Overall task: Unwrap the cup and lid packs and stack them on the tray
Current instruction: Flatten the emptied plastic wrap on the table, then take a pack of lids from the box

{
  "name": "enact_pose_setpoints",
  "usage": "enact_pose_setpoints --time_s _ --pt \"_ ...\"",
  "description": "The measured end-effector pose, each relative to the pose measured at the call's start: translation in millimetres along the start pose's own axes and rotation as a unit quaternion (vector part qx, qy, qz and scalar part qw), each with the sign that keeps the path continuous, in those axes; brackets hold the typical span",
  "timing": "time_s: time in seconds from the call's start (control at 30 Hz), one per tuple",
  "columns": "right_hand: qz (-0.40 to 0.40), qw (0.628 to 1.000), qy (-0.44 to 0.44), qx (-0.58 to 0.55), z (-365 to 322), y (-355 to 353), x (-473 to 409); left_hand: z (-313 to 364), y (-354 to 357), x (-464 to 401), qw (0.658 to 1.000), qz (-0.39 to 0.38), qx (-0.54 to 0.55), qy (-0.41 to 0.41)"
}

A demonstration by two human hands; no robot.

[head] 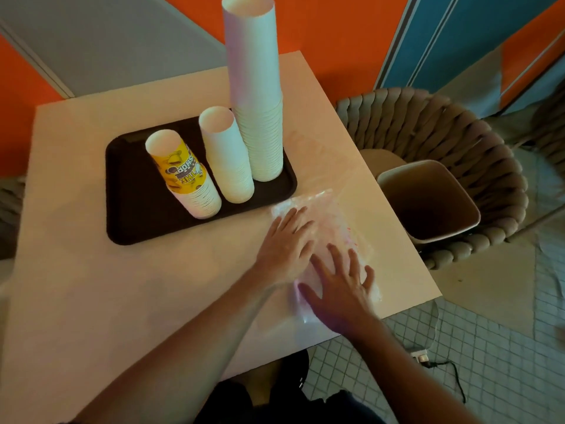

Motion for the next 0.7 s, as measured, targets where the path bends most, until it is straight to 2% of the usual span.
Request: enact_pose_setpoints --time_s 0.1,0.3,0.5,0.7 --pt "0.041 0.999 -0.035 -0.008 -19 -17 3 -3 -27 41 0.995 0.032 0.042 -0.082" --pt "0.019 0.986 -0.162 -0.022 -106 -18 15 -44 -77 141 0.961 0.090 0.104 -0.240" --pt "-0.003 0.968 -0.251 0.001 -211 1 30 -96 -116 239 0.919 0.184 0.147 -0.316" --pt "-0.010 0.957 -0.289 0.021 -326 42 47 -159 -154 338 0.864 0.271 0.171 -0.389"
Point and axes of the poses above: each hand's wrist, its own x-axis away from the middle knuckle, its own y-axis out of the palm, z = x × y, the point moved 3 cm from there along -x, towards the middle knuckle, and after that the axes turned 13 degrees about y, right-handed, at the moved point
